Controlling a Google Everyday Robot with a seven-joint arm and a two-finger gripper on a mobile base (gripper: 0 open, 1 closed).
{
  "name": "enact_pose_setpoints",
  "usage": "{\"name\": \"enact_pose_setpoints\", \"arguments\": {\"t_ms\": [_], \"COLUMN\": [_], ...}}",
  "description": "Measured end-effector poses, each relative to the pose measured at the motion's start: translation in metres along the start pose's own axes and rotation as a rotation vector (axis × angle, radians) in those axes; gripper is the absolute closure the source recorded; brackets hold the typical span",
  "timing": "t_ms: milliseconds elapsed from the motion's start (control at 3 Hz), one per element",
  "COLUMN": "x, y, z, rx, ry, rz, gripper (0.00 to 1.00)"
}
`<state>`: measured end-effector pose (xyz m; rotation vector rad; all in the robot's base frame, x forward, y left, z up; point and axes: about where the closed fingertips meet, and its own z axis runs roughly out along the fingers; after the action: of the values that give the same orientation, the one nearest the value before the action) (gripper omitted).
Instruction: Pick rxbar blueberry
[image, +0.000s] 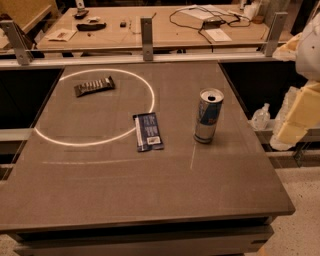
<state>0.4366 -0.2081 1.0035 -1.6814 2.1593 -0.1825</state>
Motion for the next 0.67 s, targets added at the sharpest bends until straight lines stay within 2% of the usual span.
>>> {"name": "enact_pose_setpoints", "arguments": {"t_ms": [333,667], "x": [0.0000,-0.0011], "y": [0.0000,0.0043], "z": [0.0000,-0.0016], "rx": [0.000,-0.017], "ry": [0.000,-0.055], "rz": [0.000,-0.025], "gripper": [0.00,0.00]}}
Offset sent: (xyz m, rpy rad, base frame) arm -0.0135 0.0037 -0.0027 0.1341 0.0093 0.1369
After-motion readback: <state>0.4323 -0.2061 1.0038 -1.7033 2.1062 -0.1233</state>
